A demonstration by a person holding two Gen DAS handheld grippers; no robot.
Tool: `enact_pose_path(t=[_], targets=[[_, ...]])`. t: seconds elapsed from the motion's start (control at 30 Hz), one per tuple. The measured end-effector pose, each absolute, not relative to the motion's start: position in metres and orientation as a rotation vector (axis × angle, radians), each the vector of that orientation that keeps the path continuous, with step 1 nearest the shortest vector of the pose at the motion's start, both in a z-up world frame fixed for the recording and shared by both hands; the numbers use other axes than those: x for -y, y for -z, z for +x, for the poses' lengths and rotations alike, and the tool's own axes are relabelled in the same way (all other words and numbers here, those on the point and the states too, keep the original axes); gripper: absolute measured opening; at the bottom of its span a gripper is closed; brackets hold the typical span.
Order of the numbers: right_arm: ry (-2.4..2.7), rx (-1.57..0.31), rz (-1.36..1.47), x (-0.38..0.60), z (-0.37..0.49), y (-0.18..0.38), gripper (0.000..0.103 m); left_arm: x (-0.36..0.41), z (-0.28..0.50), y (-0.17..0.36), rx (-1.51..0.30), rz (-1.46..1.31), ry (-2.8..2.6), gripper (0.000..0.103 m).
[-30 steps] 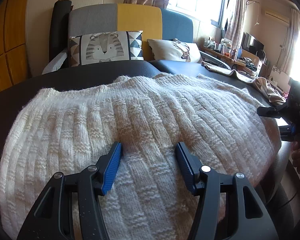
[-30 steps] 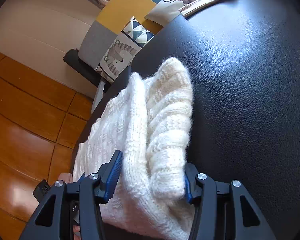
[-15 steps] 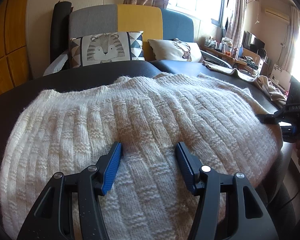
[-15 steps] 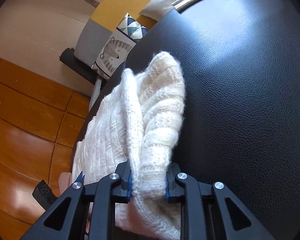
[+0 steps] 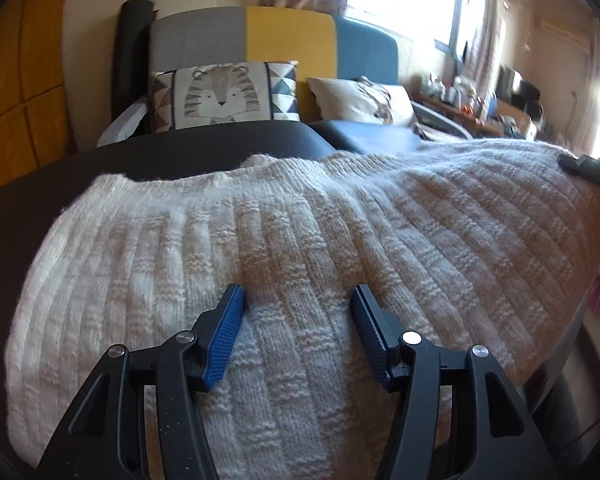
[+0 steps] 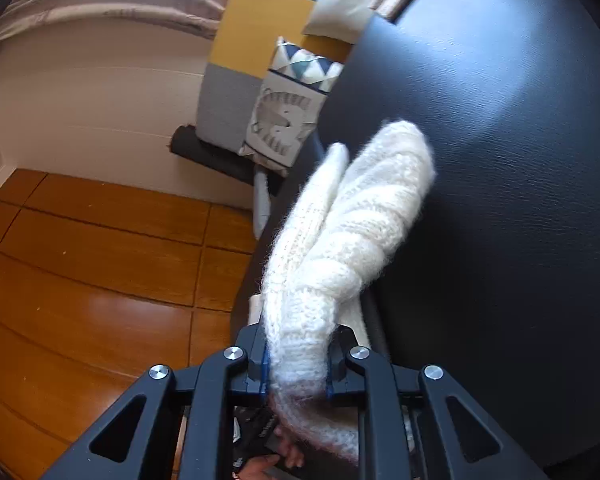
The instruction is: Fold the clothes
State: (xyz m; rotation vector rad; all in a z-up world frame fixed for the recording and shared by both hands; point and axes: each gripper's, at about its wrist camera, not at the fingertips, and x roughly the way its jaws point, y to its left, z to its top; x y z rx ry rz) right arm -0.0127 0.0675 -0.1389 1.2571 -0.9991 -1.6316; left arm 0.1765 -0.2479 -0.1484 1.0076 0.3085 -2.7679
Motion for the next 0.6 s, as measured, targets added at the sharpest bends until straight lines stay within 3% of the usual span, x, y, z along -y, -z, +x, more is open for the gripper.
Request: enact_pose_path(t=[0.07, 0.17, 0.2, 0.43, 0.6], targets=[[1.627, 0.977, 1.239, -0.059, -0.009, 0.123, 0.018, 0.250, 0.188, 0.144, -0.395, 0.933, 2.750, 0.058], [1.628, 0.934, 1.220, -0.045, -0.004, 0.099, 0.018, 0.246, 0.201, 0.141, -0.347, 0.847, 2.709, 0.006], [1.628, 0.920, 1.215, -0.040, -0.002, 0.092, 0.018, 0.244, 0.202, 0.142, -0.338, 0.846, 2.714, 0.002], [1.631, 0.866, 1.217, -0.024, 0.010, 0.074, 0.018, 0.233, 0.206, 0.154, -0.409, 0.875, 2.867, 0.000], [1.626, 0.835, 1.220, -0.011, 0.014, 0.066, 0.018, 0.243, 0.207, 0.164, -0.557, 0.887, 2.873, 0.000]])
